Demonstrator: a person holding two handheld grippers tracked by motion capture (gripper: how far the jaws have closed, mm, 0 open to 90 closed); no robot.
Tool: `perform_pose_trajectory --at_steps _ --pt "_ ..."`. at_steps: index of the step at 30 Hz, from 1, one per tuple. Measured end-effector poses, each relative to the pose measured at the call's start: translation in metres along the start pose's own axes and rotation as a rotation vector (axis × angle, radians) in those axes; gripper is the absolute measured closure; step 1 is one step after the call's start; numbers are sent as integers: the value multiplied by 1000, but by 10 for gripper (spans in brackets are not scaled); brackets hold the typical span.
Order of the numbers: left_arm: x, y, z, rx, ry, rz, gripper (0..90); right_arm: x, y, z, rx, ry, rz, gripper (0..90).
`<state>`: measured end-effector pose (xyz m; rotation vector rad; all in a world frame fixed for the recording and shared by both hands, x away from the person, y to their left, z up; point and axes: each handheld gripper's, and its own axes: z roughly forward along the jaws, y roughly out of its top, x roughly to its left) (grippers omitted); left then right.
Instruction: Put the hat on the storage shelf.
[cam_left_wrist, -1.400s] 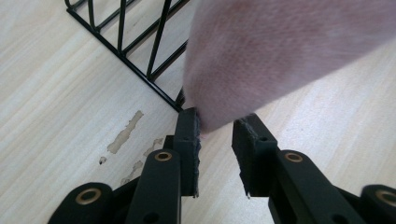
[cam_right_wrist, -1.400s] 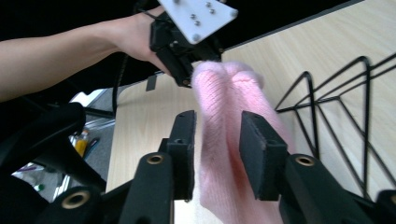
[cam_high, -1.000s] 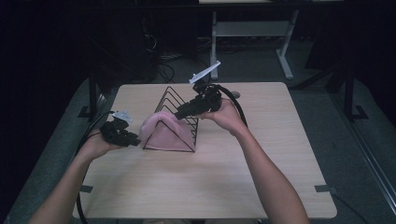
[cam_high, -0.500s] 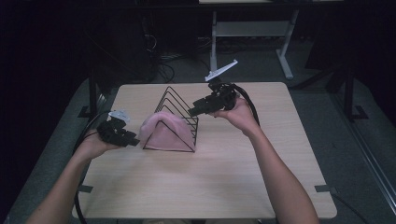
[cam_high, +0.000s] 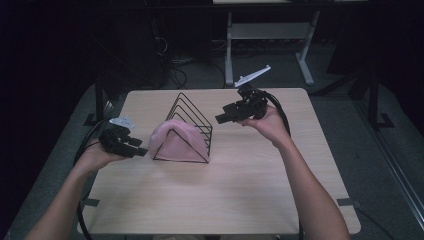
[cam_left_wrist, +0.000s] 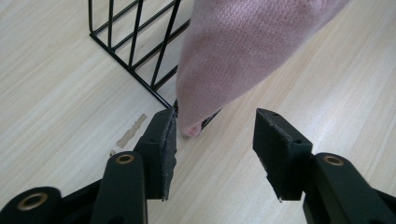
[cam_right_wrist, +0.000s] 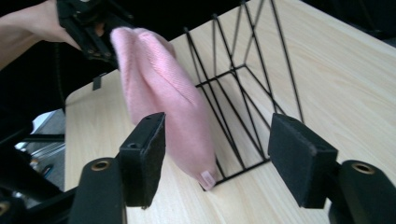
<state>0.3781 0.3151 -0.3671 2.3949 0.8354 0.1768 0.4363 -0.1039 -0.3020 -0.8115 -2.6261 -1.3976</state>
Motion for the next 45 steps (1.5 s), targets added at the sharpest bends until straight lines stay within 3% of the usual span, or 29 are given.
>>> perform_pose_trajectory --at_steps 24,38,43,45 --pt "-8 -11 -1 1 6 -17 356 -20 -51 -30 12 -62 101 310" --pt "-14 -27 0 -11 8 -52 299 -29 -97 -46 10 -96 178 286" --pt "-17 -32 2 -38 13 -68 298 -32 -117 -52 7 -105 206 281" --pt "-18 -34 2 -29 11 -53 298 -33 -125 -53 8 -112 216 281"
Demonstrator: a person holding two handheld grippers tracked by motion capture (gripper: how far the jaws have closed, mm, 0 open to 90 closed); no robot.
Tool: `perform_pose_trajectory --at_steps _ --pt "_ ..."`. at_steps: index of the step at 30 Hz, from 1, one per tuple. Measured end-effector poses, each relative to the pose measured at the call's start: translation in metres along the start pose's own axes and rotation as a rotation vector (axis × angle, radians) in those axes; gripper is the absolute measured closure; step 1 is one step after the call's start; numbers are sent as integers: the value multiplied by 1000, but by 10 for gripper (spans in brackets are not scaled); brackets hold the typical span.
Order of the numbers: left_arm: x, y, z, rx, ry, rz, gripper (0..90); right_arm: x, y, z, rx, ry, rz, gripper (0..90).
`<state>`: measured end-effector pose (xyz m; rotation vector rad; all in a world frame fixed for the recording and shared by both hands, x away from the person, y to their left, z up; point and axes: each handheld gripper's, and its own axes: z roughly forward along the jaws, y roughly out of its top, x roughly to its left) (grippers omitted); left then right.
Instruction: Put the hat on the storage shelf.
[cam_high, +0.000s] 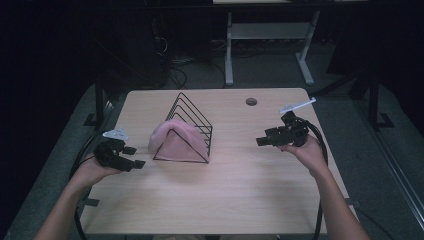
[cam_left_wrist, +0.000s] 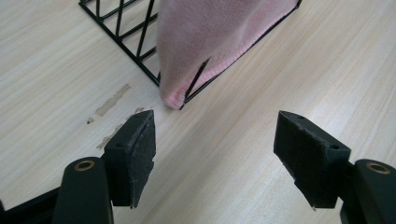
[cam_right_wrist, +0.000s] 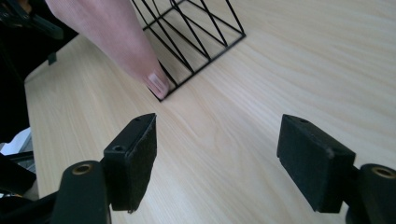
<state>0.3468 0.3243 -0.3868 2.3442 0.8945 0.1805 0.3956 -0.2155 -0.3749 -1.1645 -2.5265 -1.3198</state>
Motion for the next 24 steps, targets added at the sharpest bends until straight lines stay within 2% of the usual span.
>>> perform_pose_trajectory --at_steps 5,6,9,11,16,20,22,24 --pt "-4 -5 4 -10 -7 -12 298 -6 -20 -2 2 -10 28 278" --pt "-4 -6 4 1 -3 -2 297 -7 -24 -3 3 -13 30 278" --pt "-7 -10 6 -13 -4 -24 295 -8 -39 -6 16 -23 41 276" --pt "-8 -13 6 -7 1 -14 294 -10 -49 -7 29 -35 48 275" --pt "-13 -19 10 -16 3 -31 290 -13 -73 -14 19 -37 78 272" --pt "-19 -23 15 -43 -4 -42 289 -9 -88 -18 25 -48 83 265" --pt "-23 -25 17 -32 4 -25 289 -5 -94 -20 41 -62 74 263" --pt "-29 -27 20 -38 9 -33 287 1 -101 -22 46 -70 65 262"
